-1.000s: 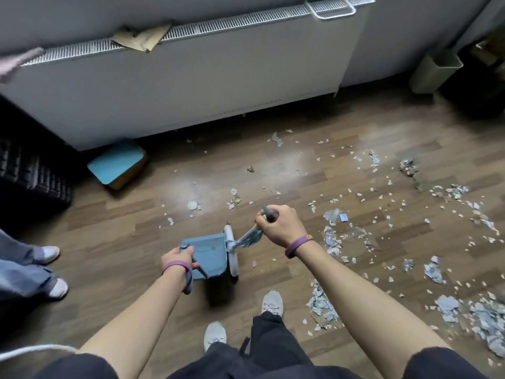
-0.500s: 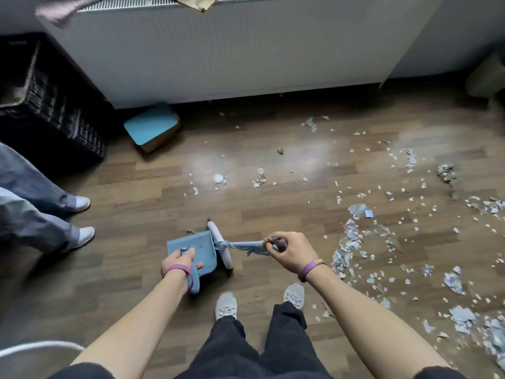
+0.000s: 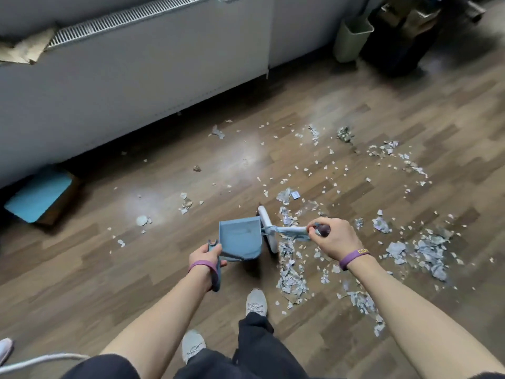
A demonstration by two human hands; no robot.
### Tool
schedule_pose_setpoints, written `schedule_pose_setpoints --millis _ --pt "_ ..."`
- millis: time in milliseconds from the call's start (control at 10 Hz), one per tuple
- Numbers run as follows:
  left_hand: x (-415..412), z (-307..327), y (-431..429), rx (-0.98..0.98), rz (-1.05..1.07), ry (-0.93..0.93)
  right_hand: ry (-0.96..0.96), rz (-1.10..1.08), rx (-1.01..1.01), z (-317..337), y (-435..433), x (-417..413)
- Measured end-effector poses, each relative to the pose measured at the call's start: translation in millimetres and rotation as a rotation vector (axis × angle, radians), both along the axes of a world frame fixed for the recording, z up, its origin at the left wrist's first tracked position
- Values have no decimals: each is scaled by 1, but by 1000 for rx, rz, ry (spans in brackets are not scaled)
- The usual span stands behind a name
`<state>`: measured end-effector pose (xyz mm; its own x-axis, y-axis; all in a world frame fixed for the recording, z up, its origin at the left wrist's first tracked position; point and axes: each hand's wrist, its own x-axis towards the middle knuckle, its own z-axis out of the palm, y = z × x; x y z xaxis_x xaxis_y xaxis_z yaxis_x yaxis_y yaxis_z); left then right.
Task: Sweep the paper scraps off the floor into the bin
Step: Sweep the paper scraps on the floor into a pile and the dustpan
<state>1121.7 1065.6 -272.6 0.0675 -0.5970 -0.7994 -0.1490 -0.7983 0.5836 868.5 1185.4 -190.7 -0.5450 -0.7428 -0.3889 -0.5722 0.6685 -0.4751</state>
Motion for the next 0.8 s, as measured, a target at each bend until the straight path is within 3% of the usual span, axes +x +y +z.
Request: schedule_pose_setpoints --millis 200,400,600,800 --pt "-48 16 -15 -18 -112 32 -17 -124 -48 9 -2 -33" --pt "-56 29 -36 -47 -103 7 19 -90 -154 28 -44 -27" --pt "14 35 -82 -29 87 -87 -73 78 -226 34 -123 30" --pt "155 24 -154 -11 372 -68 -228 249 -266 32 -219 142"
